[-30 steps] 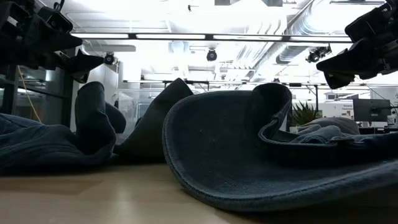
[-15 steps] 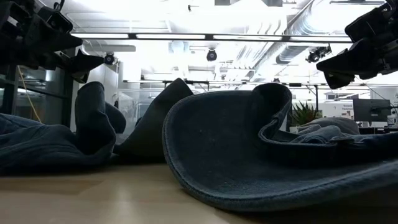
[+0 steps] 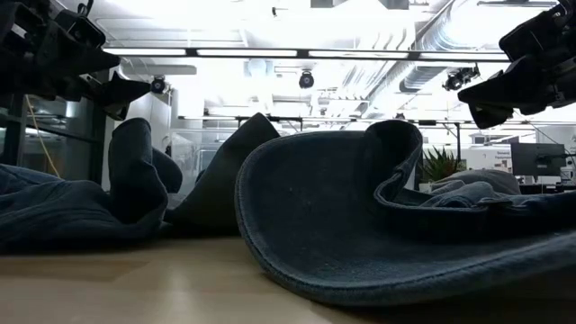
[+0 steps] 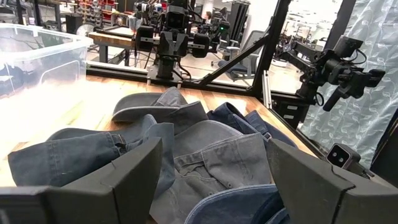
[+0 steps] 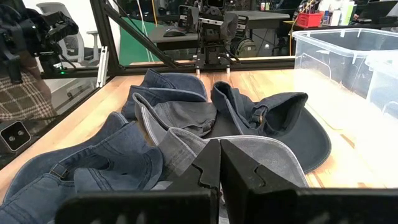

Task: Pick and place caps into container

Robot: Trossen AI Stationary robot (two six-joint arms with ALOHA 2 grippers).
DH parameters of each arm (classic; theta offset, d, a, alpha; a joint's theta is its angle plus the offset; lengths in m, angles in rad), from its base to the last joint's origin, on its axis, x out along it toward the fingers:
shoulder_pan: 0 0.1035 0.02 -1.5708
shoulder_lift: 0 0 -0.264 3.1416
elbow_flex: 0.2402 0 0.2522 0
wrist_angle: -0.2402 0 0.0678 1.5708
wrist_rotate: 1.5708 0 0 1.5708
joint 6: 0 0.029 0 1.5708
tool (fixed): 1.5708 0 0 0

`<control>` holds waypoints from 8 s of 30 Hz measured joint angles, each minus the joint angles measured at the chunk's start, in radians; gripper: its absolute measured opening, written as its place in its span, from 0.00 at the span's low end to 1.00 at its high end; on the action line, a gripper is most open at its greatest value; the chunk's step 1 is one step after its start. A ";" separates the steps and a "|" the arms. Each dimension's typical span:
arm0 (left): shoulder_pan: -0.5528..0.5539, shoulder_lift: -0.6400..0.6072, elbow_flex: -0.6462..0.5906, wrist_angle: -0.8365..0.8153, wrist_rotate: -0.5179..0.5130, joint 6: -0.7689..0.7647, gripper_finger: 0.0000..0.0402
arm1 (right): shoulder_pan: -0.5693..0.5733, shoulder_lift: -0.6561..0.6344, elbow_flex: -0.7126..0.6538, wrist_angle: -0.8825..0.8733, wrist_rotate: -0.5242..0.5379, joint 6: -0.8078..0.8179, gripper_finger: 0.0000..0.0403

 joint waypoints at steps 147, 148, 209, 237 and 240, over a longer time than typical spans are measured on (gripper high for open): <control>-0.746 1.035 0.389 -0.334 -0.478 -1.781 0.60 | 0.000 0.000 0.000 0.000 0.000 0.000 0.00; -0.746 1.041 0.389 -0.326 -0.476 -1.781 0.60 | 0.000 0.000 0.000 0.000 0.000 0.000 0.00; -0.746 1.060 0.389 -0.202 -0.224 -1.727 0.21 | 0.000 0.000 0.000 0.000 0.000 0.000 0.00; -0.746 1.052 0.509 -0.288 -0.389 -1.640 0.03 | 0.000 0.000 0.000 0.000 0.000 0.000 0.00; -0.746 1.044 0.547 -0.367 -0.401 -1.620 0.03 | 0.000 0.000 0.000 0.000 0.000 0.000 0.00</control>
